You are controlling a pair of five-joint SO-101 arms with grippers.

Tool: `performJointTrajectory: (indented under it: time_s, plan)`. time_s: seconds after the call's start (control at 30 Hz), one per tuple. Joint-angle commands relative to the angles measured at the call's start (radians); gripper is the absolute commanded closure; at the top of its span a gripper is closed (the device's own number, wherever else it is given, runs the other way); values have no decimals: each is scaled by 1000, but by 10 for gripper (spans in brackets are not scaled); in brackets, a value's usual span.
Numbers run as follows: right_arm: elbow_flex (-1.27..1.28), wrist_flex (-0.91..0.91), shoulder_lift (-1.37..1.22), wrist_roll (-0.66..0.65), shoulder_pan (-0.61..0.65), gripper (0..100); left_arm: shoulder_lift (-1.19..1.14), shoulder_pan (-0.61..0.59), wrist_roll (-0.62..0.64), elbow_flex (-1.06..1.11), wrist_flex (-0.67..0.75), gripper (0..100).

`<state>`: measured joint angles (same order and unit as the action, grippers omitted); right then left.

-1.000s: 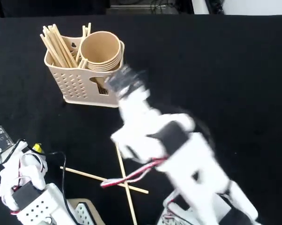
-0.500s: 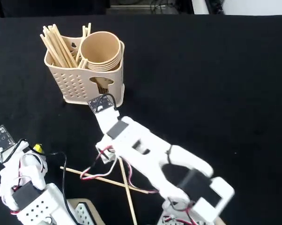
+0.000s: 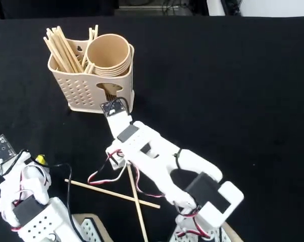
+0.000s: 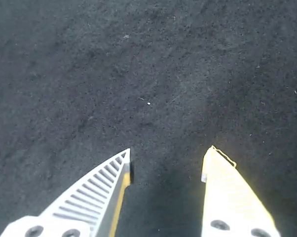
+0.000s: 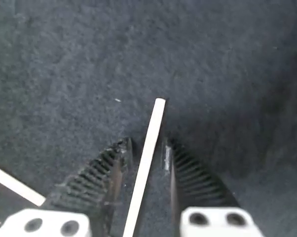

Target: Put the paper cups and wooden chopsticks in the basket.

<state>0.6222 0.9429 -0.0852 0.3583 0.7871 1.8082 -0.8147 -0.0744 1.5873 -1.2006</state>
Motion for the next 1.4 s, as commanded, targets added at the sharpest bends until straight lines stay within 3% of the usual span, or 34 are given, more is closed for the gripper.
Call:
performJointTrajectory:
  time_s: [0.0, 0.07, 0.17, 0.4, 0.63, 0.9, 1.1, 1.37]
  plan:
    - [-36, -18, -50, -20, -8, 881, 11, 2, -11, -36, -3, 760]
    - [-36, -23, -81, -20, -8, 891, 11, 2, -11, -36, -3, 760]
    - [-38, -29, -107, -20, -8, 990, 11, 2, -11, -36, -3, 760]
    - [-88, 21, -70, -18, 20, 986, 11, 4, -11, -36, -3, 760]
    - [-185, 215, 186, -23, 46, 987, 11, 4, -11, -25, 3, 760]
    - [-341, 328, 510, -175, 52, 987, 11, 4, -11, -25, 5, 760]
    - [-588, 203, 593, -287, 51, 987, 11, 4, -11, -25, 5, 760]
    - [-912, -152, 386, -358, 51, 987, 11, 4, -11, -25, 5, 760]
